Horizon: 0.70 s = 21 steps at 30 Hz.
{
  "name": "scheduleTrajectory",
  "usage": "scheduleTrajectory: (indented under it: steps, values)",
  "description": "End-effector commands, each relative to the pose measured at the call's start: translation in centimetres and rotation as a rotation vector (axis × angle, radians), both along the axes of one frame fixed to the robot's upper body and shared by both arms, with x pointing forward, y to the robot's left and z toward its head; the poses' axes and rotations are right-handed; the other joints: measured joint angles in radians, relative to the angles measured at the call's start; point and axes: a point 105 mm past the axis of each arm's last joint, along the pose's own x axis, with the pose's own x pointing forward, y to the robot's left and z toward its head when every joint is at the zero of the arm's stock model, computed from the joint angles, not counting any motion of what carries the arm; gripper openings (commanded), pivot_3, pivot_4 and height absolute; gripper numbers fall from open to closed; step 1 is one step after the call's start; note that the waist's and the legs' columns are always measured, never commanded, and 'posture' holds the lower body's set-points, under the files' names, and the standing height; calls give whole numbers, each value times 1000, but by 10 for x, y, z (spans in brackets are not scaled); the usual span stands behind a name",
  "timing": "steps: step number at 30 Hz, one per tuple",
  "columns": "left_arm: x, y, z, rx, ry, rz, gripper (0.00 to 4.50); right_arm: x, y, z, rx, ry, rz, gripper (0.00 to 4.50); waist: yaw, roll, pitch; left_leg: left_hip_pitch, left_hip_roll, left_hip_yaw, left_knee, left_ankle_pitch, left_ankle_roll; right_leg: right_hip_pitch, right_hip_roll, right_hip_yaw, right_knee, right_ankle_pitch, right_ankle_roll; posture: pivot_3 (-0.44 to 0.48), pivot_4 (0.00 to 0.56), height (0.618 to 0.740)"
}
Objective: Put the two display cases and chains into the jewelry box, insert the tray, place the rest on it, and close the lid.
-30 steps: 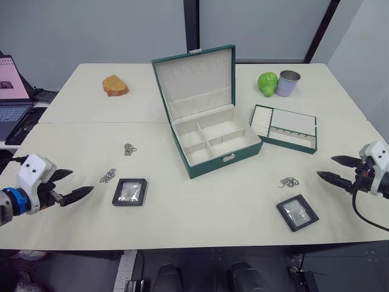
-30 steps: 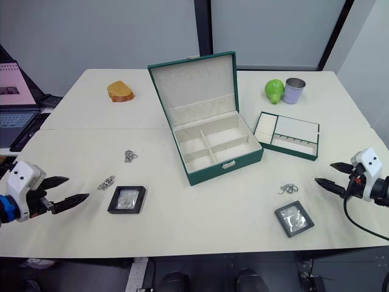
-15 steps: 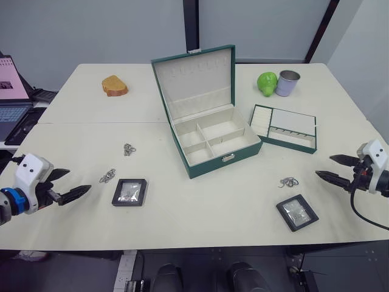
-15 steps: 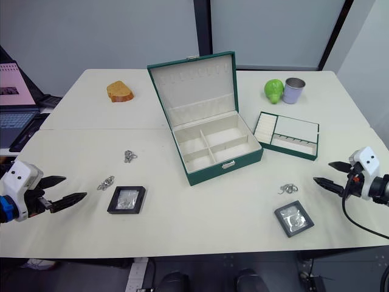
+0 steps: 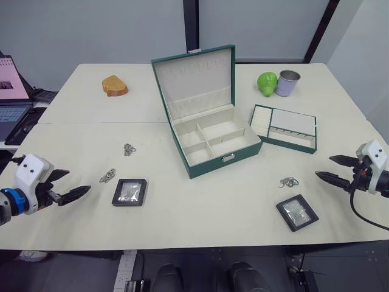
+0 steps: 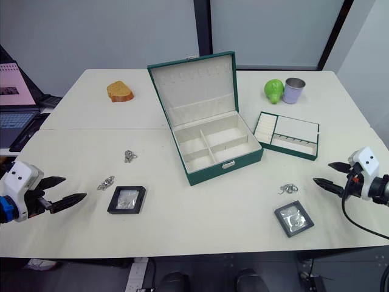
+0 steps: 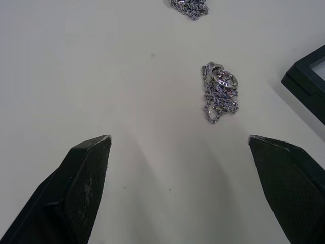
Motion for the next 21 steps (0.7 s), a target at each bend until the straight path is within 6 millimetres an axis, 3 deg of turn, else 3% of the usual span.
scheduleTrajectory:
  steps: [1, 4, 9, 13, 15, 16, 21]
  values:
    - [8, -2, 21, -19, -82, 10, 4488, 2, 1, 17, 13, -64, 11, 4485, 1, 0, 0, 0, 0, 0, 0, 0, 0, 0, 0, 0, 0, 0, 0, 0, 150, 740]
    - [14, -15, 33, -68, -131, -5, 4488, 8, 16, 37, 103, -120, 36, 4485, 0, 0, 0, 0, 0, 0, 0, 0, 0, 0, 0, 0, 1, 0, 0, 0, 150, 740]
    - [21, -54, 47, -177, -167, -69, 4488, 15, 53, 66, 177, -179, 133, 4485, 0, 0, 0, 0, 0, 0, 0, 0, 0, -1, 0, 0, 3, 0, 0, 0, 150, 740]
    - [32, -92, 48, -193, -185, -125, 4488, 38, 79, 87, 184, -274, 141, 4485, 0, 0, 0, 0, 0, -1, 1, 0, 0, 0, 0, 0, 3, 0, 0, 0, 150, 740]
    - [40, -107, 42, -187, -191, -129, 4500, 60, 87, 93, 175, -321, 96, 4115, -1, 0, 0, 0, 0, -1, 1, 0, 0, 0, 0, 0, 2, 0, 0, 0, 150, 740]
    - [44, -114, 40, -189, -195, -130, 4112, 70, 90, 94, 171, -332, 76, 3983, -3, 0, 0, 0, -1, -1, 2, 0, 0, -1, 0, 0, 4, 0, 0, 0, 150, 740]
    - [58, -144, 31, -222, -212, -131, 2735, 105, 112, 81, 105, -321, 58, 2341, -9, 0, 0, 0, 0, -1, 4, 0, 0, -1, 0, 0, 3, 0, 0, 0, 150, 740]
